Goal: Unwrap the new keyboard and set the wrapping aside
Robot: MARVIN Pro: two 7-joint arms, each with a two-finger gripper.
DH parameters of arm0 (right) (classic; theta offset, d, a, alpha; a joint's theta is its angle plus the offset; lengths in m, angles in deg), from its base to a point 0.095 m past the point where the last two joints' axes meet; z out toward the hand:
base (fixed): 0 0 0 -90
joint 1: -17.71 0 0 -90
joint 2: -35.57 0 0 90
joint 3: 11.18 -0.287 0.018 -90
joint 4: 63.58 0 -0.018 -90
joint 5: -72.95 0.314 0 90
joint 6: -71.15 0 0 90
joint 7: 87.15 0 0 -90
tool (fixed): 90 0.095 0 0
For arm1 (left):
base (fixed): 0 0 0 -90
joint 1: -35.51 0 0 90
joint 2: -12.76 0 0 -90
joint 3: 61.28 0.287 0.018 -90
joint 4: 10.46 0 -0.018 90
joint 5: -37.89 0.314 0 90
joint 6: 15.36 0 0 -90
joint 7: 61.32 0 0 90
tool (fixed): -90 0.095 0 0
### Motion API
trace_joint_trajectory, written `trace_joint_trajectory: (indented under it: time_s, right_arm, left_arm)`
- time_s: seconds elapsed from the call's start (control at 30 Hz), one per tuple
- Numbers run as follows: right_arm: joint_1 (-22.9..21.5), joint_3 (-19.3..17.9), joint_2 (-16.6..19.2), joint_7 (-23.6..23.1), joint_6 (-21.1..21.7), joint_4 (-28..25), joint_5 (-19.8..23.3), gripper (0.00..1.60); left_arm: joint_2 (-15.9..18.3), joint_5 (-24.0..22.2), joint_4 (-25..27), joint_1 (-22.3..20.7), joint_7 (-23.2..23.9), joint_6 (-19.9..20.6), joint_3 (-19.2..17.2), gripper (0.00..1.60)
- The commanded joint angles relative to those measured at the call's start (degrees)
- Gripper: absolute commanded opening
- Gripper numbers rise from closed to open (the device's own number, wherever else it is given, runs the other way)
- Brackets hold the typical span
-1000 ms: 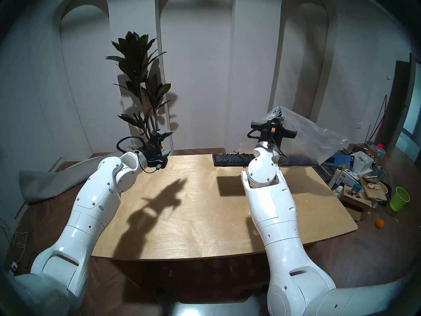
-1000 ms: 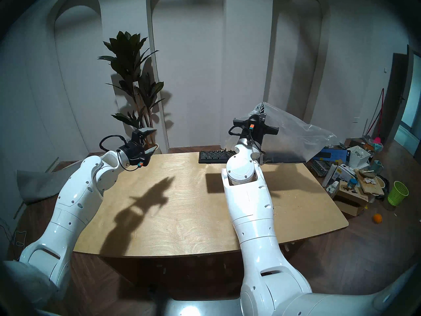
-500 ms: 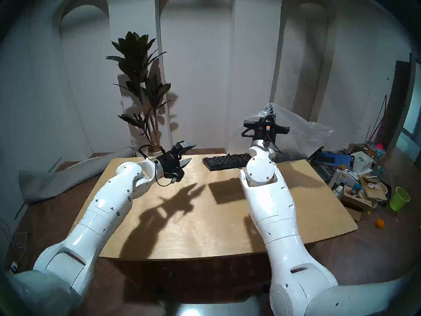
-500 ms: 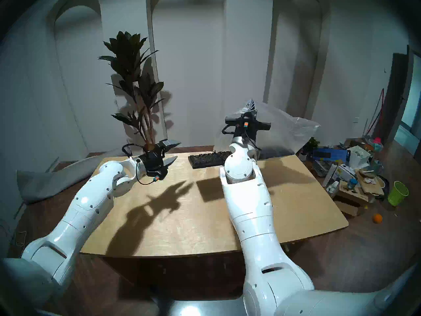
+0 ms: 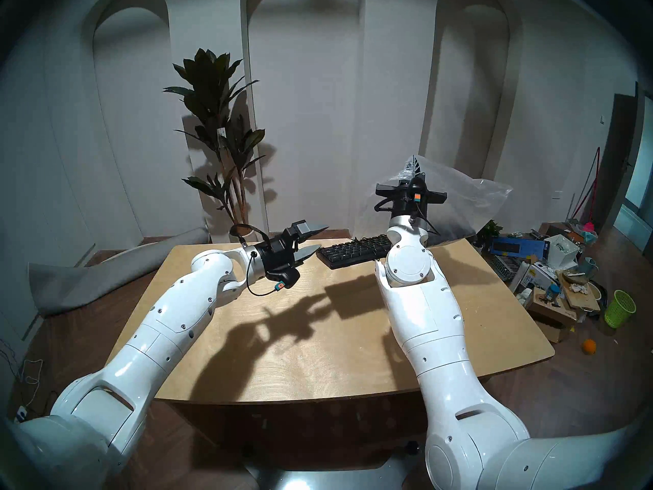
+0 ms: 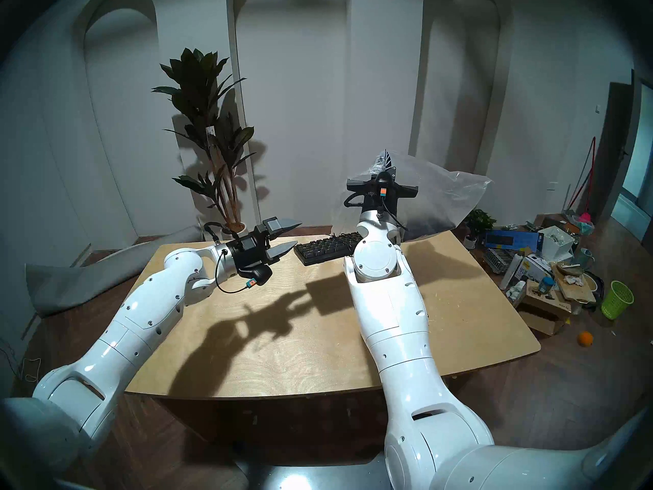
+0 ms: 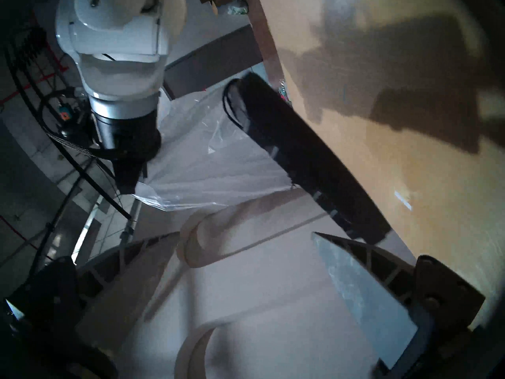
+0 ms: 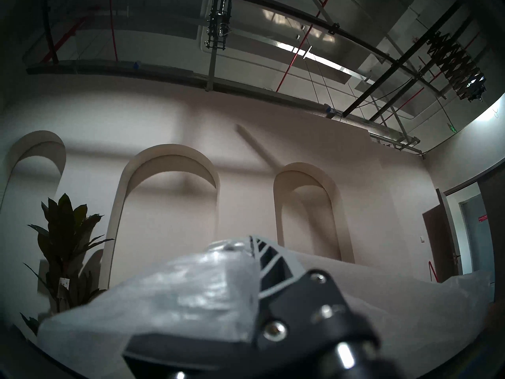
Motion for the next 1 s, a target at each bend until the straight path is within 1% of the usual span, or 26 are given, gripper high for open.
trace_joint_trajectory:
  time_s: [0.0,0.03,0.07,0.1,0.17,0.2,0.27,0.4,0.43,0.47,0.53,0.6,0.63,0.67,0.7,0.73,0.8,0.9,0.97]
  right_arm:
    - [-2.5,0.2,0.9,-2.8,-3.6,-1.4,2.5,0.00]
    - [-2.5,0.2,1.0,-3.1,-3.9,-1.3,2.9,0.00]
    - [-2.5,0.3,1.1,-3.4,-4.1,-1.2,3.2,0.00]
    - [-2.5,0.3,1.2,-3.5,-4.2,-1.2,3.4,0.00]
    - [-2.6,0.3,1.4,-3.9,-4.5,-1.1,3.9,0.00]
    - [-2.6,0.4,1.4,-4.0,-4.6,-1.1,4.1,0.00]
    - [-2.6,0.4,1.5,-4.1,-4.6,-1.0,4.3,0.00]
    - [-2.6,0.5,1.7,-4.3,-4.6,-1.0,4.7,0.00]
    - [-2.6,0.5,1.7,-4.3,-4.6,-1.0,4.7,0.00]
    - [-2.6,0.6,1.7,-4.4,-4.7,-0.9,4.9,0.00]
    - [-2.7,0.6,1.9,-4.6,-4.8,-0.9,5.1,0.00]
    - [-2.7,0.7,2.0,-4.7,-4.9,-0.9,5.4,0.00]
    - [-2.7,0.7,2.0,-4.8,-5.0,-0.8,5.5,0.00]
    - [-2.7,0.8,2.1,-4.9,-5.1,-0.8,5.6,0.00]
    - [-2.7,0.8,2.1,-4.9,-5.1,-0.8,5.7,0.00]
    - [-2.7,0.8,2.1,-4.9,-5.1,-0.8,5.7,0.00]
    - [-2.8,0.9,2.2,-5.1,-5.3,-0.8,6.0,0.00]
    - [-2.8,0.9,2.3,-5.2,-5.3,-0.8,6.2,0.00]
    - [-2.8,1.0,2.4,-5.2,-5.3,-0.7,6.3,0.00]
  left_arm:
    - [1.5,-4.7,1.0,-2.5,0.8,-7.3,3.2,1.60]
    - [2.2,-5.3,1.0,-2.5,0.6,-8.1,3.6,1.60]
    - [3.3,-4.8,1.0,-2.8,1.6,-9.8,4.2,1.60]
    - [4.0,-4.9,0.7,-2.8,2.0,-10.2,4.5,1.60]
    - [4.5,-4.3,-1.0,-3.2,2.4,-12.9,3.8,1.60]
    - [4.7,-4.0,-1.7,-3.6,2.7,-13.0,3.9,1.60]
    - [4.1,-3.6,-4.6,-5.0,2.9,-11.9,3.0,1.60]
    - [2.7,-4.0,-9.5,-8.3,4.1,-11.3,1.5,1.60]
    - [2.7,-4.0,-9.5,-8.3,4.1,-11.3,1.5,1.60]
    - [2.4,-3.9,-10.8,-9.2,4.6,-11.3,1.4,1.60]
    - [1.6,-3.9,-12.3,-9.7,5.2,-11.3,0.4,1.60]
    - [0.6,-4.1,-14.0,-10.5,5.5,-11.5,0.3,1.60]
    - [0.1,-4.4,-15.3,-11.6,5.6,-12.0,1.0,1.60]
    - [-0.4,-4.1,-15.1,-11.1,5.7,-12.0,0.5,1.60]
    - [-0.8,-4.4,-16.0,-12.0,5.6,-12.6,1.3,1.60]
    - [-0.8,-4.4,-16.0,-12.0,5.6,-12.6,1.3,1.60]
    - [-1.9,-5.2,-16.0,-12.1,6.2,-13.8,1.5,1.60]
    - [-2.5,-6.9,-15.2,-11.9,7.1,-15.9,1.2,1.60]
    - [-2.9,-8.7,-14.3,-11.4,7.8,-16.3,0.9,1.60]
